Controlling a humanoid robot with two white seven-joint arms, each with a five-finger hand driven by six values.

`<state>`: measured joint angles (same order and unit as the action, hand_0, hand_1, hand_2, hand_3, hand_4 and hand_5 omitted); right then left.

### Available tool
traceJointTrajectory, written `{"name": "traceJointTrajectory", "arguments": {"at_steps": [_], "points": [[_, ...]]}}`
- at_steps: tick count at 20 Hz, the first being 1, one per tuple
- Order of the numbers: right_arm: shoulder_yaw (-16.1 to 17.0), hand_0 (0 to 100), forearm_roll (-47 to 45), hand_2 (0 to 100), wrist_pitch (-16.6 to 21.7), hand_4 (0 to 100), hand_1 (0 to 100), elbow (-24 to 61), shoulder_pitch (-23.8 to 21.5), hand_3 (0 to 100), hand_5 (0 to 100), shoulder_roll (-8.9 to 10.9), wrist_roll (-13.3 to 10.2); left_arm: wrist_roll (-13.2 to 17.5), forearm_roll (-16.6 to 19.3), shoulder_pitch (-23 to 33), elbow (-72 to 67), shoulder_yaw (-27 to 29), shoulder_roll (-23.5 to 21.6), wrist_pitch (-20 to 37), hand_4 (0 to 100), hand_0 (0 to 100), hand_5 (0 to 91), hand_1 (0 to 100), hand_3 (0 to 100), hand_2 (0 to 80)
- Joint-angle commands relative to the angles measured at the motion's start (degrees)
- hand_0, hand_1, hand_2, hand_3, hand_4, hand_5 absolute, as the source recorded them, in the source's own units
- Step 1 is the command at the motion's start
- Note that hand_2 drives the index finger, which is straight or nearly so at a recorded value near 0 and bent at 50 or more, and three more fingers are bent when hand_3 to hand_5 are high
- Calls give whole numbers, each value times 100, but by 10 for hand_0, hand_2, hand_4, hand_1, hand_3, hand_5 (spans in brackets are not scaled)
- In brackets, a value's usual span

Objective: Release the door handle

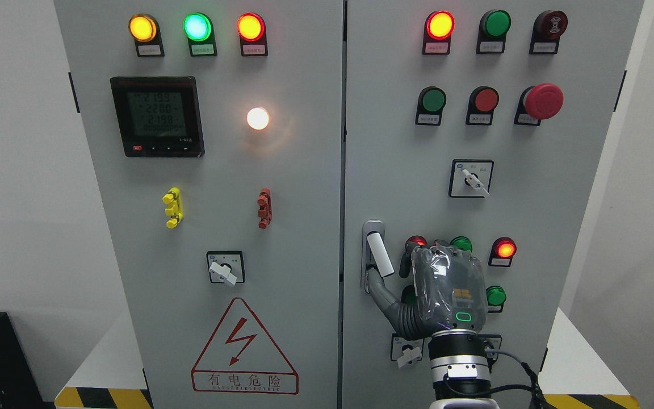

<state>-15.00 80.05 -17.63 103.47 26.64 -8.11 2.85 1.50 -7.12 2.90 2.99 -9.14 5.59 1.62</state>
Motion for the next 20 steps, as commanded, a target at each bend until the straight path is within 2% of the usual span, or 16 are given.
{"name": "traceJointTrajectory", "arguments": {"at_steps": [1,20], "points": [[50,420,-6,690,5,696,402,33,-19,905,618,2,22,0,0,0,0,0,3,5,4,0,0,0,107,42],[147,443,-15,689,23,699,402,42,-54,903,616,2,-39,0,0,0,0,0,3,-4,4,0,0,0,106,41]]}}
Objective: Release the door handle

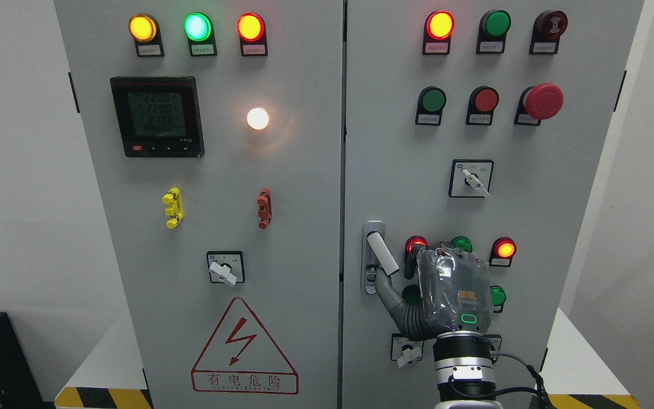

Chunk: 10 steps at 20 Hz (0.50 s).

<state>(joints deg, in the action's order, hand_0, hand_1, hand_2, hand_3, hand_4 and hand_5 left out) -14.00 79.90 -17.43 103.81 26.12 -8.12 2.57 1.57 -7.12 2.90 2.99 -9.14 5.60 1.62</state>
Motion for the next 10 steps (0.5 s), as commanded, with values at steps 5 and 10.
{"name": "traceJointTrajectory", "arguments": {"at_steps": [5,10], "points": [[81,446,-1,688,3,698,406,7,-2,903,616,-6,-11,-7,0,0,0,0,2,-4,4,0,0,0,106,41],[81,444,-1,689,3,699,414,16,-2,901,617,3,-11,-7,0,0,0,0,2,-4,4,0,0,0,107,41]]}}
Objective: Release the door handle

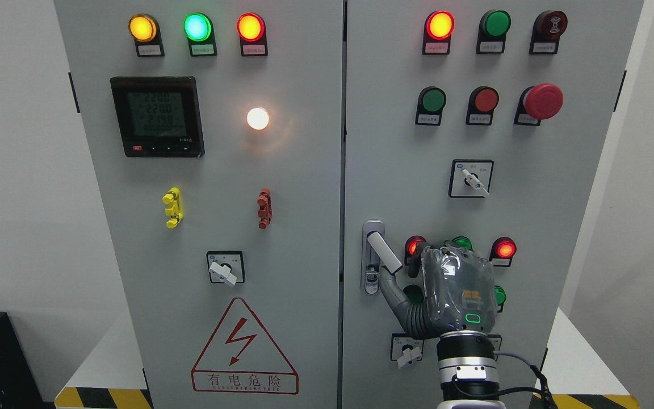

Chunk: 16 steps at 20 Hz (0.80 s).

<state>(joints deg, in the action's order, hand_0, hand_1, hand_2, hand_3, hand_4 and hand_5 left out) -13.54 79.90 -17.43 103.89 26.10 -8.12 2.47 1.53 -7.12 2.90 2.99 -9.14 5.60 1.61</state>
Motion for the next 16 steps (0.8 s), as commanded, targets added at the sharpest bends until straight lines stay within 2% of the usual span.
{"name": "traceJointTrajectory", "arguments": {"at_steps": [1,16], "points": [[45,443,0,689,3,698,415,8,0,900,616,3,-1,-3,0,0,0,0,2,-3,3,0,0,0,107,41],[124,457,0,687,3,700,410,61,17,899,620,3,-10,-3,0,0,0,0,-7,6,2,0,0,0,108,41]]}}
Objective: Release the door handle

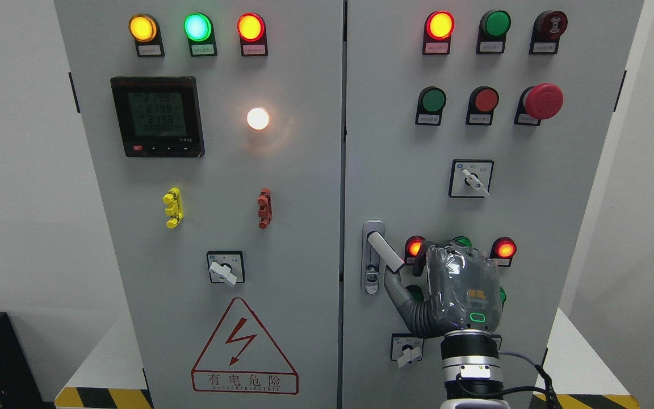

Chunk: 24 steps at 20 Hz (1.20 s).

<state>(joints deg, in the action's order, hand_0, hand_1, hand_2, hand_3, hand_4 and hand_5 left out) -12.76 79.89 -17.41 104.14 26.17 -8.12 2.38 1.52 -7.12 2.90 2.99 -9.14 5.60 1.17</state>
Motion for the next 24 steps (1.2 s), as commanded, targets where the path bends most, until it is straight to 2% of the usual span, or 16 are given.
{"name": "traceJointTrajectory", "arguments": {"at_steps": [1,24], "points": [[37,458,0,687,0,702,410,36,11,899,620,3,0,-3,0,0,0,0,-6,50,2,0,0,0,108,41],[90,469,-9,683,-8,702,402,63,81,897,620,3,8,-3,0,0,0,0,-6,41,4,0,0,0,108,42]]}}
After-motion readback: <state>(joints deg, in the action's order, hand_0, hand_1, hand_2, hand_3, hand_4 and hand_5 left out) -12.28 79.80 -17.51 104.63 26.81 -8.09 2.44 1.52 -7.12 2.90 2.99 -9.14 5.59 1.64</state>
